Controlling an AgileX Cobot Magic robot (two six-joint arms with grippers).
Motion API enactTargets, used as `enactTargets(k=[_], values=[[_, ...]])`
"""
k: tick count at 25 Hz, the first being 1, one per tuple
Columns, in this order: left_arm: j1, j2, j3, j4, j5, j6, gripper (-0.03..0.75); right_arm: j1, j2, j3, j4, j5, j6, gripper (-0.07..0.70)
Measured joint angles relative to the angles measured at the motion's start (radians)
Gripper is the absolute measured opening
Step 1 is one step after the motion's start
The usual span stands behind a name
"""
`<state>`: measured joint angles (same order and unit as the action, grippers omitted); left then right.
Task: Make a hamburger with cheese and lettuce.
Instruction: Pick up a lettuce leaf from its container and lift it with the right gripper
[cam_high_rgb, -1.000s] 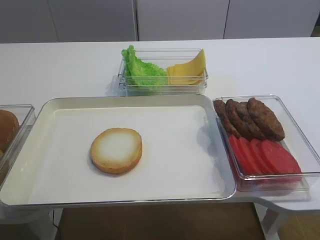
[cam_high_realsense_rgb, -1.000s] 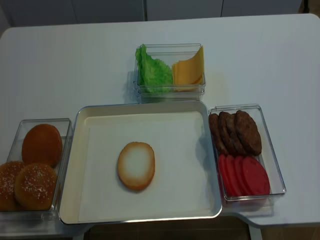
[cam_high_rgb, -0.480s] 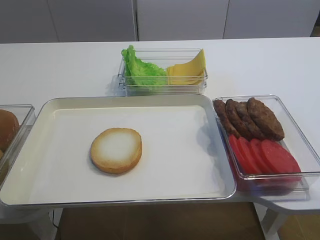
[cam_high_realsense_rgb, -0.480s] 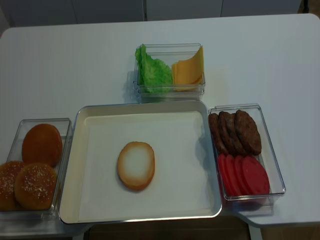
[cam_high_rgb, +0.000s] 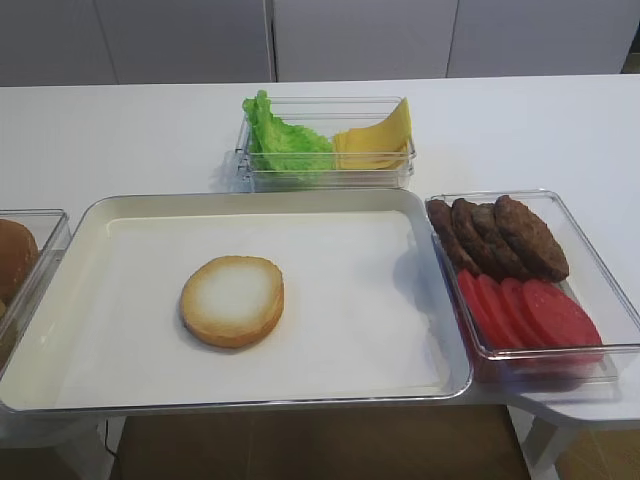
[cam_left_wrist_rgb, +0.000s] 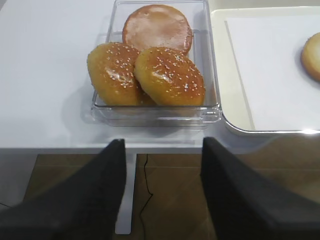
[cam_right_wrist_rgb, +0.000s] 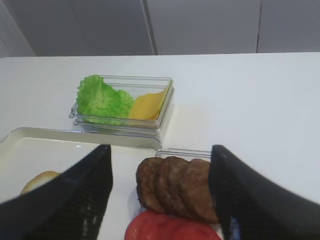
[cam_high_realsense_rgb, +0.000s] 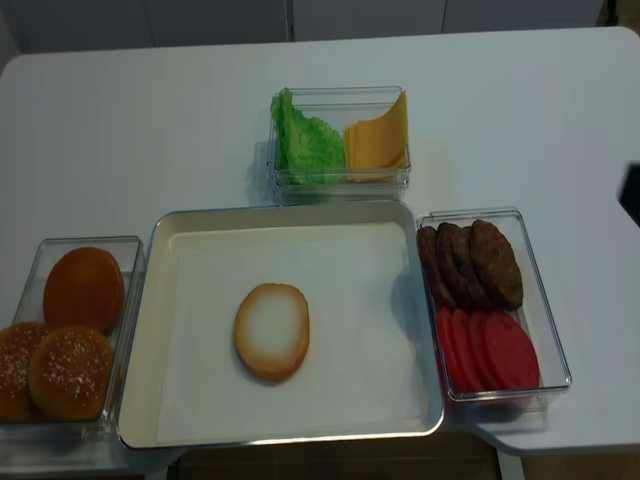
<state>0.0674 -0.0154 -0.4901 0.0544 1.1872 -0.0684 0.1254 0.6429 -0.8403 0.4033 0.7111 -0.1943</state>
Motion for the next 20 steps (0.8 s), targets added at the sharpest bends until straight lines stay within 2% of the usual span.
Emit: enactTargets(k=[6,10,20], values=[[0.0,0.0,0.0,0.0,0.0,0.0,0.362,0.007,0.311,-0.195,0.164,-0.016,-0.13,0.454],[0.0,0.0,0.0,0.0,0.0,0.0,0.362,0.06,0.517,-0.344,0.211,-0.024,-0.143,0.454],[0.0,0.0,0.0,0.0,0.0,0.0,0.362,0.234,0.983,-0.688,0.228,-0.031,-0.149,0.454]])
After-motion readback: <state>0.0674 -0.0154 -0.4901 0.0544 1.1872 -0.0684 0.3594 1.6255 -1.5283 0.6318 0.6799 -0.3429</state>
